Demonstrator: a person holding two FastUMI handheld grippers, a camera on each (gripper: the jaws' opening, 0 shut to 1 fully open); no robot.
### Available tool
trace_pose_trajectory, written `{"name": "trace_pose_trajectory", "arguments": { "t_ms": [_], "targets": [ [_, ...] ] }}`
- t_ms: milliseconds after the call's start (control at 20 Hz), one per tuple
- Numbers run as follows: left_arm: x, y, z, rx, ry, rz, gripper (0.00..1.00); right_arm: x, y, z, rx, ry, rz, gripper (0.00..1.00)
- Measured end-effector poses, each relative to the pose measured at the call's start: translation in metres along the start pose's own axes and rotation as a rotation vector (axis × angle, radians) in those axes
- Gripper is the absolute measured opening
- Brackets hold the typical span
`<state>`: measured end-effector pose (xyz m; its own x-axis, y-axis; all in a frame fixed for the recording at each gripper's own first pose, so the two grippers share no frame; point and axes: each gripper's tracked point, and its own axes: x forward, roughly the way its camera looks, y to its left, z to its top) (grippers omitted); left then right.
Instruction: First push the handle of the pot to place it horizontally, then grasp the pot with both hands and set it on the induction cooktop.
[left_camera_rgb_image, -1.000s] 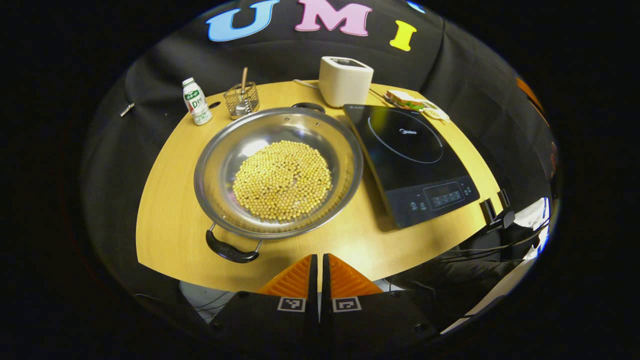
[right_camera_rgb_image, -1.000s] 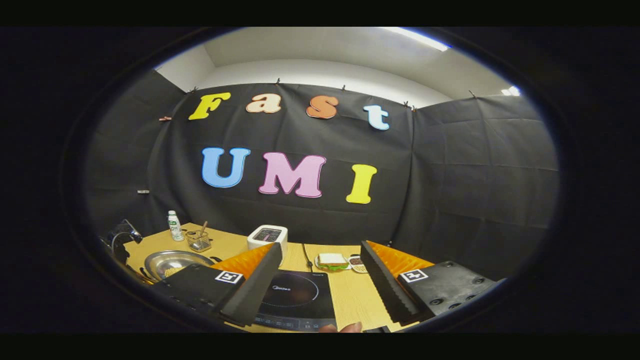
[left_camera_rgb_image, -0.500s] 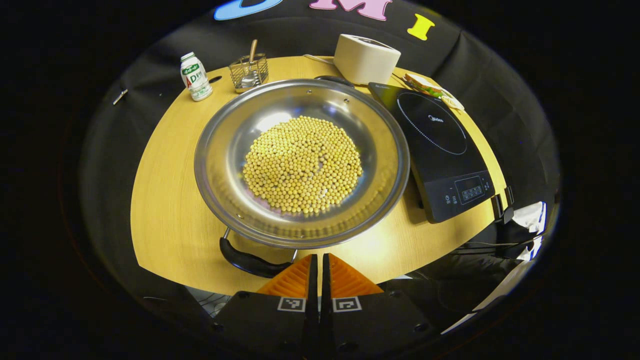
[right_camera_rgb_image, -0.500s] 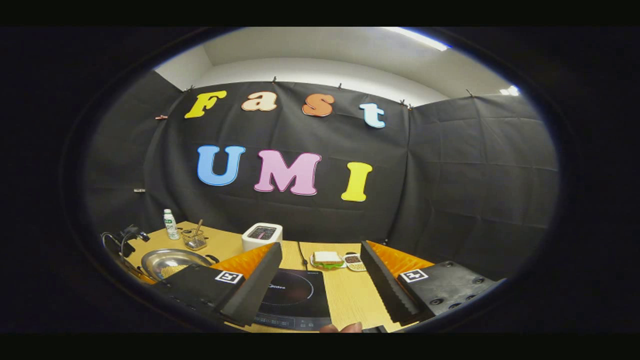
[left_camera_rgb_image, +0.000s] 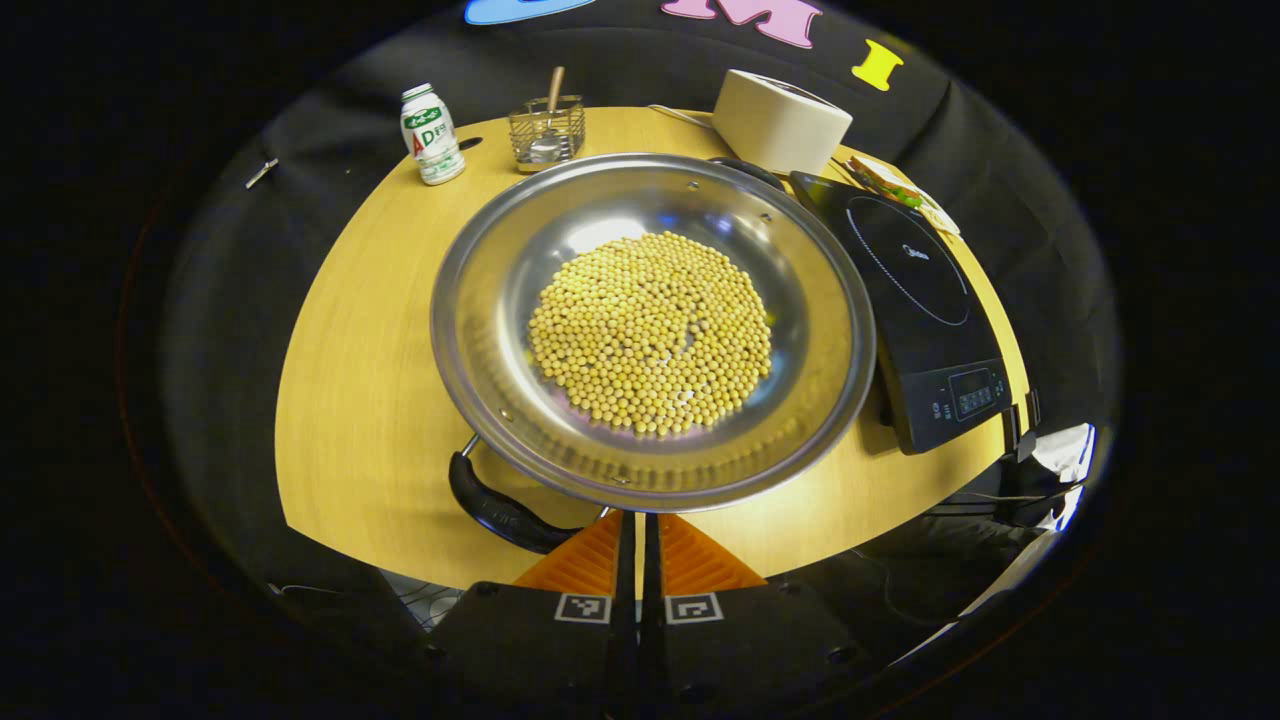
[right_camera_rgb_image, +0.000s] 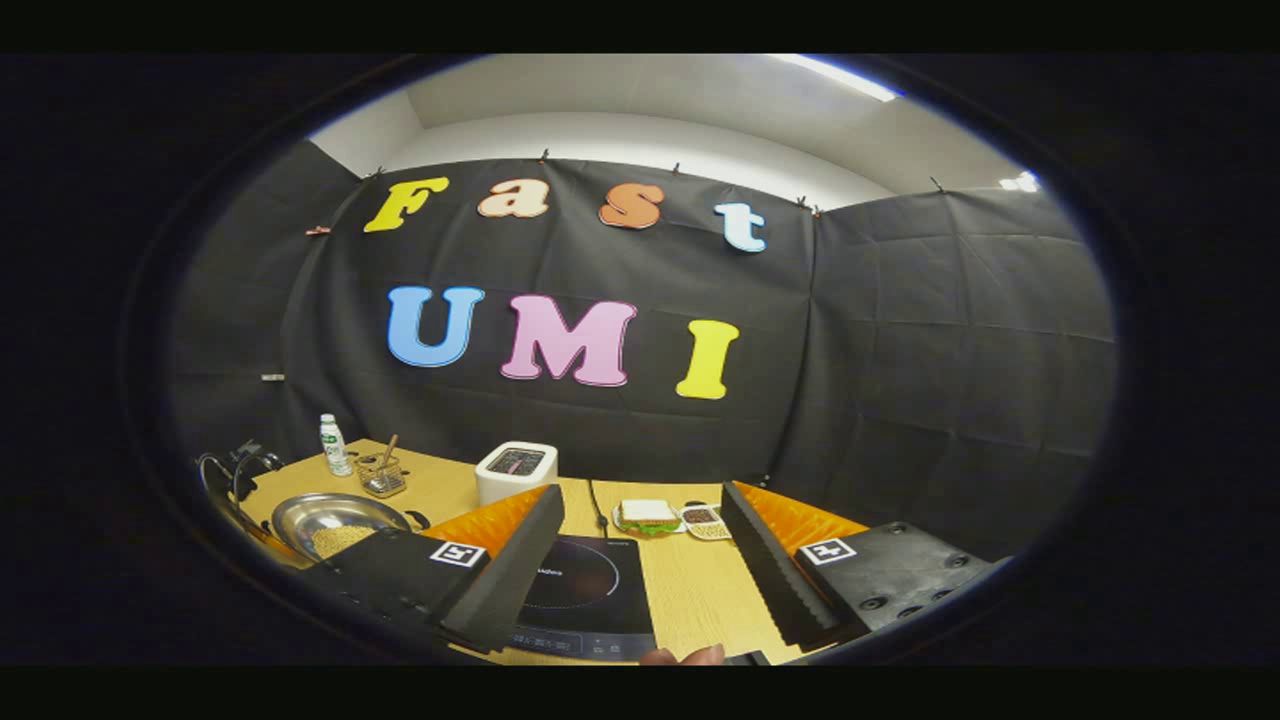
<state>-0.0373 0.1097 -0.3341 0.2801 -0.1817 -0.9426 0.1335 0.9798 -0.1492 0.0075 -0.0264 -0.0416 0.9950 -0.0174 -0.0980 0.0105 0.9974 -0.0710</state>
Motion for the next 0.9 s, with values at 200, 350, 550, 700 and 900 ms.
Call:
{"name": "trace_pose_trajectory", "arguments": {
  "t_ms": [200, 350, 550, 700, 900],
  "targets": [
    [0.0, 0.043, 0.005, -0.016, -0.002, 0.068, 0.05, -0.001, 0.003, -0.002, -0.012, 0.006, 0.006, 0.96],
    [0.003, 0.068, 0.01, -0.04, -0.014, 0.109, 0.06, -0.002, 0.003, -0.003, -0.025, 0.01, 0.006, 0.98],
    [0.005, 0.1, 0.021, -0.096, -0.037, 0.162, 0.05, -0.003, -0.001, -0.006, -0.039, 0.019, -0.003, 0.96],
    [0.007, 0.123, 0.035, -0.155, -0.056, 0.19, 0.05, -0.003, -0.005, -0.007, -0.049, 0.024, -0.014, 0.98],
    [0.01, 0.147, 0.053, -0.205, -0.089, 0.234, 0.05, -0.002, -0.01, -0.009, -0.058, 0.032, -0.032, 0.96]
  ]
}}
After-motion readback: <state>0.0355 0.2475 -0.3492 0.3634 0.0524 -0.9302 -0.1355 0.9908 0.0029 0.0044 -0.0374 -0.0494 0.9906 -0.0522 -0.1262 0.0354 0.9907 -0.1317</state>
